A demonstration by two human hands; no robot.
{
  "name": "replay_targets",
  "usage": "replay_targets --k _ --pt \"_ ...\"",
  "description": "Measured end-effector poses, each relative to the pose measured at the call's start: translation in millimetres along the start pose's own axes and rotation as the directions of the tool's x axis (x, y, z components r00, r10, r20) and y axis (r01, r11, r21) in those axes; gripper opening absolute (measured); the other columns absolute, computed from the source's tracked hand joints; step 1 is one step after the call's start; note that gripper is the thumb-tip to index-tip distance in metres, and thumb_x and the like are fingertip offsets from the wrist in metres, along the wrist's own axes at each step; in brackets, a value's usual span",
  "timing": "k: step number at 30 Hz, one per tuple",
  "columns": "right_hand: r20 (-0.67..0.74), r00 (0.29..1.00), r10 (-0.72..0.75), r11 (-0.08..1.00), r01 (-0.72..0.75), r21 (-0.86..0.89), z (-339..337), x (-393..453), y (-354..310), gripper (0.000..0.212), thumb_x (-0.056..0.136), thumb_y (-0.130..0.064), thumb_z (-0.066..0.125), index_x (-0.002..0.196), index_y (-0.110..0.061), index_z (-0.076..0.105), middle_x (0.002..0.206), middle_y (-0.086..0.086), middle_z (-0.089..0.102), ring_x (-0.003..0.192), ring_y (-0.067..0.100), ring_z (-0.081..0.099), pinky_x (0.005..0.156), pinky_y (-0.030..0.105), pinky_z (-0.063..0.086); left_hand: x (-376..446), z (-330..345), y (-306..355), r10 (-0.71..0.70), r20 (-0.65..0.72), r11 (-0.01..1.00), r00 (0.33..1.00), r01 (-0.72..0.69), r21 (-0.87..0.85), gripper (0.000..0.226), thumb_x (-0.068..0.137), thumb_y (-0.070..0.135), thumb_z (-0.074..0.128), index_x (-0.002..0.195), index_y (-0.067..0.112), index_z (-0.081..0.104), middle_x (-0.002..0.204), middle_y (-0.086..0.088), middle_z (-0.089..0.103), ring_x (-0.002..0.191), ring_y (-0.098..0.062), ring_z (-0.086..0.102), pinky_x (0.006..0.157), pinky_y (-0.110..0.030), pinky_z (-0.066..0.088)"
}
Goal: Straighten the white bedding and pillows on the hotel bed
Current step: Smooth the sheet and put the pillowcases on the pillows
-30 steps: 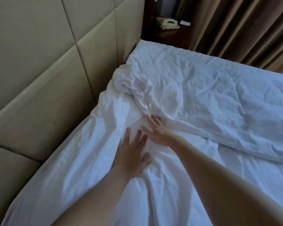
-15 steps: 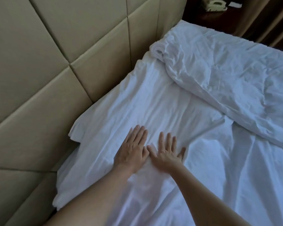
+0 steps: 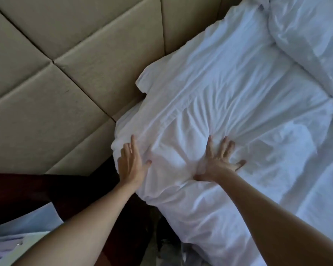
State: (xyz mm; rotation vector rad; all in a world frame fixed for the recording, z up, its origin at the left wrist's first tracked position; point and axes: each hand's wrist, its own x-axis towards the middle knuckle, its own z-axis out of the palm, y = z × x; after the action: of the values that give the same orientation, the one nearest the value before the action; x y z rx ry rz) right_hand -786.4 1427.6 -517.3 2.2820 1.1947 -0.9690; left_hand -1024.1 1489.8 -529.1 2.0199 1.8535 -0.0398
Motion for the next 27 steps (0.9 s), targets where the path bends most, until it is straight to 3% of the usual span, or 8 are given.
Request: replay_targets --k 3,6,10,14,16,21,24,27 --pt "-0.048 0.997 0.065 0.996 -0.061 0.070 17.3 5.5 -19.0 0.159 0.054 -0.067 0.082 0.133 -0.029 -0.051 0.144 0.021 -0.050 0.138 0.039 -0.041 0.104 0.081 0.007 47.6 1.6 -16.8 -0.152 0.093 0.983 0.984 0.160 -0.093 0.132 0.069 0.049 0.083 0.155 0.020 -0.012 0.160 -0.011 0.012 0.144 -0.034 0.021 0.113 -0.046 0.030" --pt "-0.128 0.988 0.081 0.992 -0.067 0.111 40.9 11.5 -28.8 0.163 0.050 -0.067 0.082 0.133 -0.027 -0.052 0.146 0.023 -0.047 0.139 0.039 -0.041 0.102 0.081 0.006 77.5 2.4 -24.3 -0.084 0.335 0.977 0.938 0.144 -0.158 0.135 0.061 0.056 0.086 0.156 0.027 -0.005 0.159 -0.004 0.026 0.144 -0.032 0.028 0.117 -0.042 0.027" --pt "-0.131 0.991 0.037 0.993 -0.022 0.112 60.7 -8.2 -30.7 0.148 0.055 -0.078 0.068 0.142 -0.028 -0.042 0.152 0.024 -0.038 0.143 0.036 -0.035 0.106 0.078 0.007 68.6 -22.6 -24.7 -0.010 0.411 0.940 0.911 0.149 -0.308 0.069 0.071 0.032 0.084 0.130 0.008 0.056 0.126 -0.009 0.062 0.115 -0.027 0.059 0.097 -0.032 0.048" --pt "-0.124 0.966 -0.226 0.952 0.246 0.179 80.5 -63.9 -44.5 0.123 0.060 -0.085 0.061 0.153 -0.022 0.011 0.156 0.019 0.015 0.148 0.033 0.013 0.110 0.064 0.024 1.2 -63.8 -3.5 0.057 0.506 0.840 0.861 0.232 -0.490 0.030 0.066 0.026 0.076 0.088 0.007 0.068 0.078 -0.002 0.065 0.077 -0.014 0.067 0.065 -0.022 0.050" --pt "-0.062 0.929 -0.364 0.842 0.357 0.405 91.5 -101.3 -59.9 0.107 0.061 -0.089 0.059 0.133 -0.010 0.048 0.126 0.007 0.053 0.116 0.024 0.054 0.094 0.044 0.046 -34.1 -84.8 13.1 0.147 0.538 0.769 0.830 0.246 -0.590 0.029 0.065 0.028 0.077 0.081 0.009 0.061 0.074 -0.005 0.061 0.073 -0.015 0.065 0.066 -0.022 0.048" --pt "-0.281 0.951 -0.128 0.512 0.306 0.803 89.0 -148.9 -70.8 0.033 0.083 -0.047 0.071 0.092 -0.015 0.069 0.079 -0.004 0.070 0.080 0.017 0.070 0.072 0.041 0.058 -93.2 -111.6 48.1 0.404 0.615 0.530 0.677 0.374 -0.761 0.042 0.079 0.011 0.079 0.113 -0.007 0.064 0.108 -0.014 0.072 0.104 -0.025 0.069 0.092 -0.035 0.054" --pt "-0.335 0.941 -0.046 0.384 0.327 0.864 75.4 -158.2 -48.3 0.016 0.093 -0.024 0.062 0.091 -0.013 0.073 0.080 -0.003 0.072 0.082 0.018 0.071 0.076 0.047 0.058 -100.0 -116.9 57.5 0.486 0.544 0.515 0.684 0.279 -0.811 0.047 0.082 0.016 0.078 0.120 -0.004 0.060 0.115 -0.009 0.070 0.109 -0.017 0.067 0.094 -0.030 0.053" --pt "-0.377 0.925 -0.039 0.393 0.361 0.846 56.0 -166.7 -27.2 0.027 0.086 -0.028 0.057 0.080 -0.003 0.066 0.072 0.003 0.067 0.068 0.020 0.064 0.063 0.042 0.055 -86.9 -122.6 57.8 0.496 0.418 0.818 0.761 -0.248 -0.518 0.090 0.067 0.061 0.079 0.140 0.022 0.044 0.136 0.009 0.056 0.126 -0.008 0.054 0.109 -0.035 0.042"
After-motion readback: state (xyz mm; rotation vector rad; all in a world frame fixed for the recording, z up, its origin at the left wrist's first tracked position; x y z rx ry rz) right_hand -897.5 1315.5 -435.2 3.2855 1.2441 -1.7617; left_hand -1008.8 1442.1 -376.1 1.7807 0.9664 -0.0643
